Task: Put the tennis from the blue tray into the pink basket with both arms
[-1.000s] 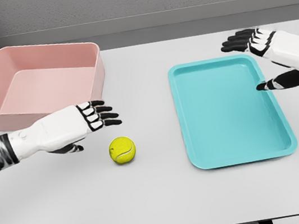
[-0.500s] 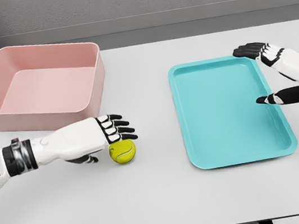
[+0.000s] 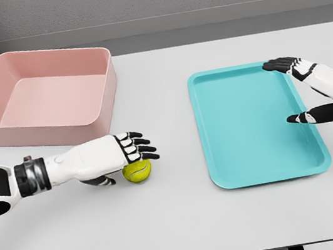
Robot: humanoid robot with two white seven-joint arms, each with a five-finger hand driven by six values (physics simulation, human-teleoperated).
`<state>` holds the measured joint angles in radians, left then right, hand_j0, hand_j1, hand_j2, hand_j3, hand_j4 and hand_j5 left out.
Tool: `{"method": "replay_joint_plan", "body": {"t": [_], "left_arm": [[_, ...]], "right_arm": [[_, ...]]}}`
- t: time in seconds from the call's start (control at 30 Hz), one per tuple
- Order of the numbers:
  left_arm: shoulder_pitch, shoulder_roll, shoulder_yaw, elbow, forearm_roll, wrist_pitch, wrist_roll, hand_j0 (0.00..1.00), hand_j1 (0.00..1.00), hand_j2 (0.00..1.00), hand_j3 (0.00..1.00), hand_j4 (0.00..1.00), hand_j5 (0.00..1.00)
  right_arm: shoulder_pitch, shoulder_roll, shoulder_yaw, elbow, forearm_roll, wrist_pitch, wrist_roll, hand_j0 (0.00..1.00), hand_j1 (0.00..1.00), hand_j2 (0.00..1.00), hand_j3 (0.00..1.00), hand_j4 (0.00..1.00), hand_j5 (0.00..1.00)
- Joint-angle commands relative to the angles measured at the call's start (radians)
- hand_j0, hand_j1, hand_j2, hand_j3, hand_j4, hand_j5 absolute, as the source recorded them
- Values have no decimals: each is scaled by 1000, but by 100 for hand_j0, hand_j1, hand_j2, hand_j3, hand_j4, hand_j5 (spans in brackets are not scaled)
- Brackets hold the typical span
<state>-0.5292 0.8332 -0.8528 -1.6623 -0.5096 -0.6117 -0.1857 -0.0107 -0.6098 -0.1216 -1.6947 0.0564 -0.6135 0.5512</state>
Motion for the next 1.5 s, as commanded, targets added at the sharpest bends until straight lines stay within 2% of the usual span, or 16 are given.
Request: {"method": "replay_joint_plan", "body": {"t": [0.0,0.53,0.67,0.93,1.2,1.47], "left_arm": [[-2,-13,-5,9,6,1,0,100,100,100,100,100,100],[-14,-46,-32,61,3,1,0,100,100,100,100,100,100],[-21,-46,-35,61,0,1,-32,81,81,81,81,81,81],[-20,-49,-43,59,0,1,-43,78,78,78,78,78,78],[-20,-48,-42,61,5,1,-72,57,57,57,57,57,57],[-31,-48,-42,59,13,1,-72,56,56,56,56,56,56]], "right_arm": [[0,-1,0,4,-9,3,0,100,100,100,100,100,100],[0,-1,-1,4,-10,3,0,100,100,100,100,100,100],[0,-1,0,4,-10,3,0,100,100,100,100,100,100],[0,-1,-1,7,-10,3,0,100,100,100,100,100,100],[2,-1,-1,9,-10,3,0,100,100,100,100,100,100],[2,-1,-1,9,-10,3,0,100,100,100,100,100,100]]}}
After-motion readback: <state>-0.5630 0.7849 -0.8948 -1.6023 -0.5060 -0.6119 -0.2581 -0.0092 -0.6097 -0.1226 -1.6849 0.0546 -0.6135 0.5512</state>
